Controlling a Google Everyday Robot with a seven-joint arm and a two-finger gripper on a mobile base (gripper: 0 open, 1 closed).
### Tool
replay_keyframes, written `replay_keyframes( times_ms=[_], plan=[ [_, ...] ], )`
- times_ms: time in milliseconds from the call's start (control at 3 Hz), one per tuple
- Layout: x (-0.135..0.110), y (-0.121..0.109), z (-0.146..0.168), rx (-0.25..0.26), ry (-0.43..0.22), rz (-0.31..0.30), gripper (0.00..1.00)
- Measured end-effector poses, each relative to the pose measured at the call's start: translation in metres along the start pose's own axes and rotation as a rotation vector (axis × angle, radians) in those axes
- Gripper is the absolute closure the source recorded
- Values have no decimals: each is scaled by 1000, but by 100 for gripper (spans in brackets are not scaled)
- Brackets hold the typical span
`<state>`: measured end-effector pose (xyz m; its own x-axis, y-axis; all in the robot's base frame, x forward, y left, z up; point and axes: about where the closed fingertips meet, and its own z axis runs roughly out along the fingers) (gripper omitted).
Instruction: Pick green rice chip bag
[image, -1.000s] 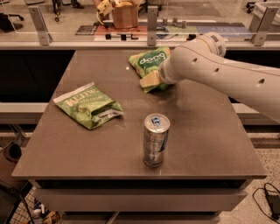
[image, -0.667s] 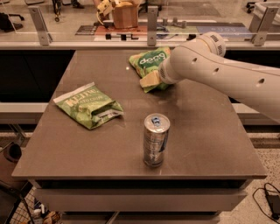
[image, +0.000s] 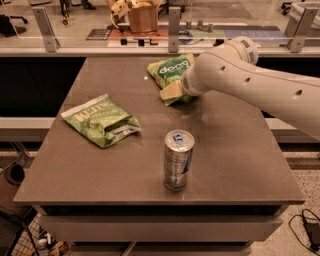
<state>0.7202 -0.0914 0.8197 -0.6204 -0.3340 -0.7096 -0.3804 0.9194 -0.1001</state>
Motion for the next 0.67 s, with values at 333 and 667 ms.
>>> replay_keyframes(
  times_ms=[333, 667],
  plan=[
    [-3, 1, -1, -37, -26, 6, 100],
    [-19, -4, -9, -91, -96, 8, 100]
  ],
)
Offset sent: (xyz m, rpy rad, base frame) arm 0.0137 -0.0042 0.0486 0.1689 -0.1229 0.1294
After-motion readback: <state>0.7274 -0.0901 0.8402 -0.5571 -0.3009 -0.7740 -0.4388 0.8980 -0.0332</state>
